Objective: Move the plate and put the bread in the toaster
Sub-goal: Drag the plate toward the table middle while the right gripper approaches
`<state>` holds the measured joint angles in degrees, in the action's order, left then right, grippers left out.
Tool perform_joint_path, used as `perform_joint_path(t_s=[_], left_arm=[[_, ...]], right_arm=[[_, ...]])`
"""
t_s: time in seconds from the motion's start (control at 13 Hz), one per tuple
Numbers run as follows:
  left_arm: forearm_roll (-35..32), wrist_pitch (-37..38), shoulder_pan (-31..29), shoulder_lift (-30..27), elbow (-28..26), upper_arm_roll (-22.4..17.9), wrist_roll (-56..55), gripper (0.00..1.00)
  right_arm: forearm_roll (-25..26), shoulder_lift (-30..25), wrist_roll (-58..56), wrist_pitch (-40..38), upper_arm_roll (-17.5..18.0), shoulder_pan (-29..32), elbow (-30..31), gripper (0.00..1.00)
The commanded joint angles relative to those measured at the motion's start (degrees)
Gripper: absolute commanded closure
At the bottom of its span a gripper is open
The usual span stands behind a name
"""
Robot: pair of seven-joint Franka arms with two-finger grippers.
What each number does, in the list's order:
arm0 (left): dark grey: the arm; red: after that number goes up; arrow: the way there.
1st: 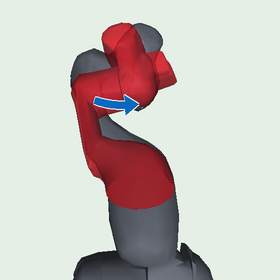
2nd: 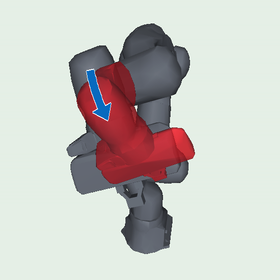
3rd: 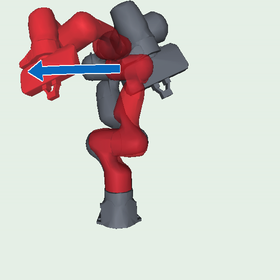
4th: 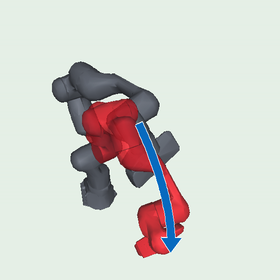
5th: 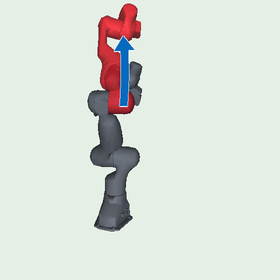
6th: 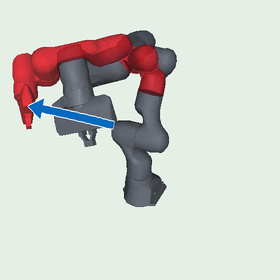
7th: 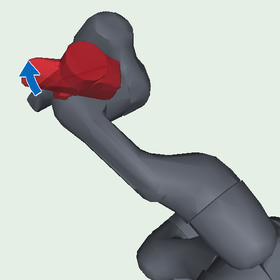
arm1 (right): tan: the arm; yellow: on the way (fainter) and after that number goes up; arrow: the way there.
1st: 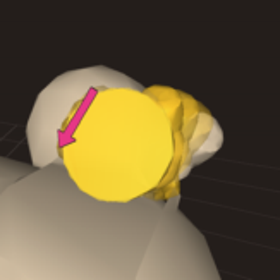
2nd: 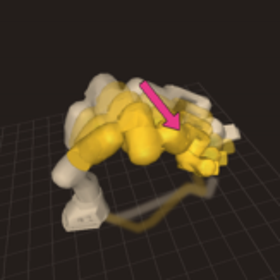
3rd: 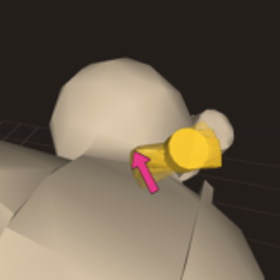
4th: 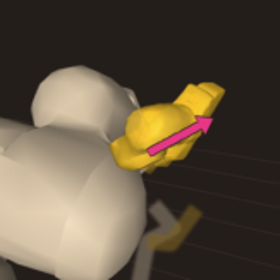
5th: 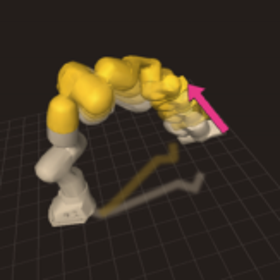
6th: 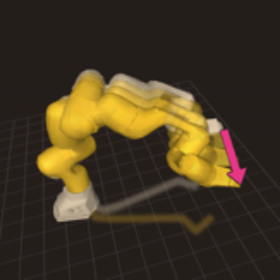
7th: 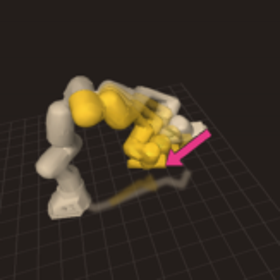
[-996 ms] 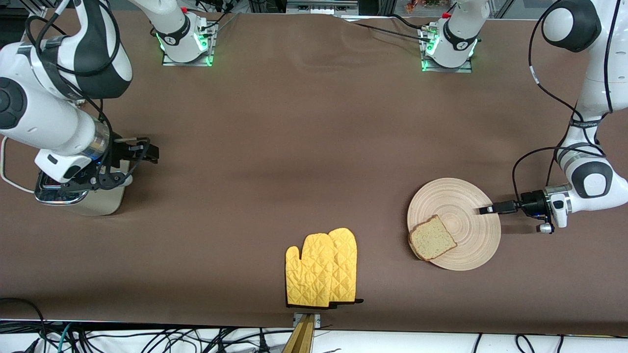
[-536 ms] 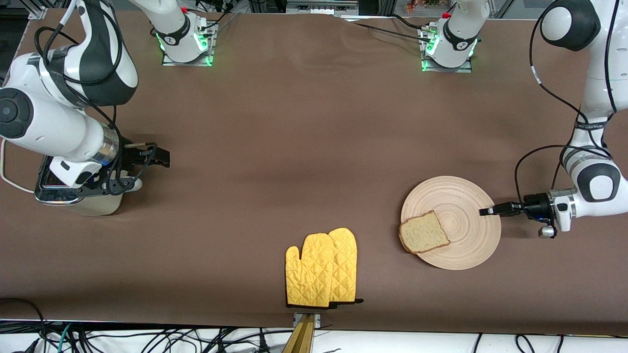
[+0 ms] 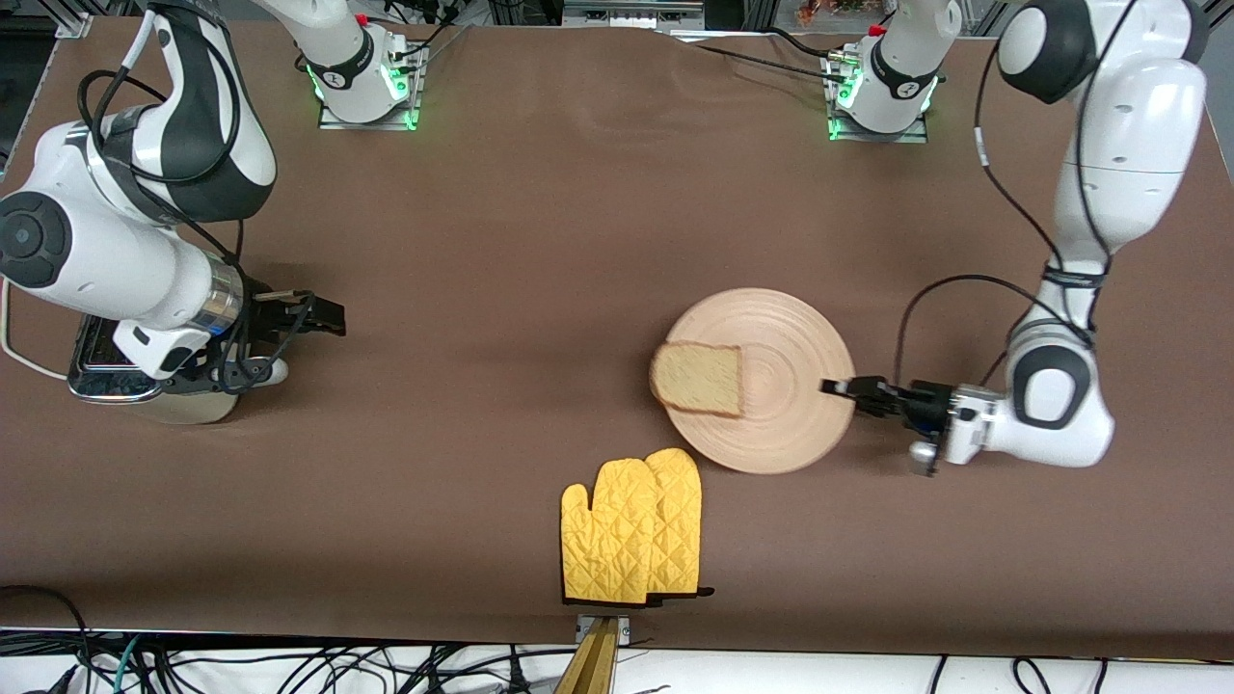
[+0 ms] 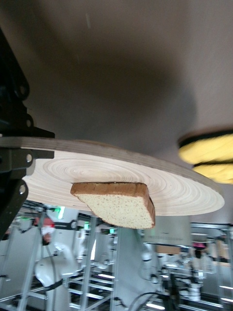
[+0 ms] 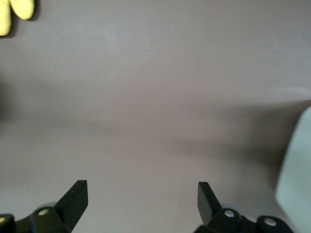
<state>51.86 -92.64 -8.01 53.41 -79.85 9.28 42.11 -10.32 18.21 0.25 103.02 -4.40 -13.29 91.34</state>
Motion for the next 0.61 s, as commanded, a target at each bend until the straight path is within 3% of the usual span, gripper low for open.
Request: perform_joint_path(t_s=[0.0,0.38,0.46,0.54], left_arm=[[0.26,1.76,5.09,0.37,0.22,-0.14,0.07,1.00],[0.35,-5.44,9.32,1.60,-3.20,-0.23,0.07,1.00],[0.35,-5.45,9.24,1.69,-4.17,-0.23,0.07,0.85],[0.17,-5.45,9.06,1.69,-4.78,-0.23,-0.01,0.23]], right_arm=[[-4.34,2.18,0.72,0.69,-0.08,0.02,-0.90,0.00],[-12.95,6.13,0.72,2.88,-0.08,-0.16,-0.81,0.00],[-14.80,7.01,0.72,3.32,-0.08,-0.25,-0.81,0.00],[-16.12,7.89,0.72,3.94,-0.08,-0.34,-0.81,0.00]])
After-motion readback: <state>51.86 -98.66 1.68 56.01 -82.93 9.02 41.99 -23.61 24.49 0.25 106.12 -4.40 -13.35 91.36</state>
